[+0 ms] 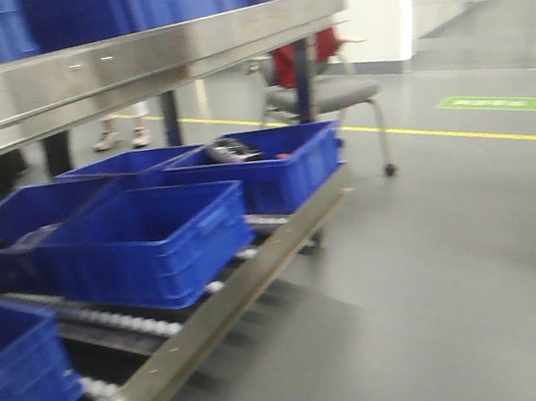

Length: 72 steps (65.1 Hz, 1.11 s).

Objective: Fetch blue bin and place on conveyor start
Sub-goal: 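Carry the teal bin with both grippers while turning across the room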

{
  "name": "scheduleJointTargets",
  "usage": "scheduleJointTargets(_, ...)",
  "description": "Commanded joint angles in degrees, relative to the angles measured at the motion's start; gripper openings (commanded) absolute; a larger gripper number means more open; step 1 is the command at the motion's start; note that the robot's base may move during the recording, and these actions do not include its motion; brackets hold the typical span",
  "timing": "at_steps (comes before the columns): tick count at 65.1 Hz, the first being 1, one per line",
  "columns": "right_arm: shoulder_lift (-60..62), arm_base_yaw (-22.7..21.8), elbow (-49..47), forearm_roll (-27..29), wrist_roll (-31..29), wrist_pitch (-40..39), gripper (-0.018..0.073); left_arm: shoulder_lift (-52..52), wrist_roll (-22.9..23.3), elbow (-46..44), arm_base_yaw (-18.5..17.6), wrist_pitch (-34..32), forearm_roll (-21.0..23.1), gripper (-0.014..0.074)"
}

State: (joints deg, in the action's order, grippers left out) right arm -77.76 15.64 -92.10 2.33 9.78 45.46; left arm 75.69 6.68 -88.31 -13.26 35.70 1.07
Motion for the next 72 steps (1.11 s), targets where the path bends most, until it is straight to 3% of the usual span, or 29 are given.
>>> scheduleJointTargets(1, 1.2, -0.6, -0.4, -2.3, -1.3, -1.0, -0.0152, -0.6, 0.0, -0.6, 0.2, -3.7, -0.3, -0.0111)
scheduleJointTargets(72, 1.2, -0.6, -0.4, -2.3, -1.3, -1.0, -0.0152, -0.6, 0.0, -0.6, 0.2, -3.7, -0.3, -0.0111)
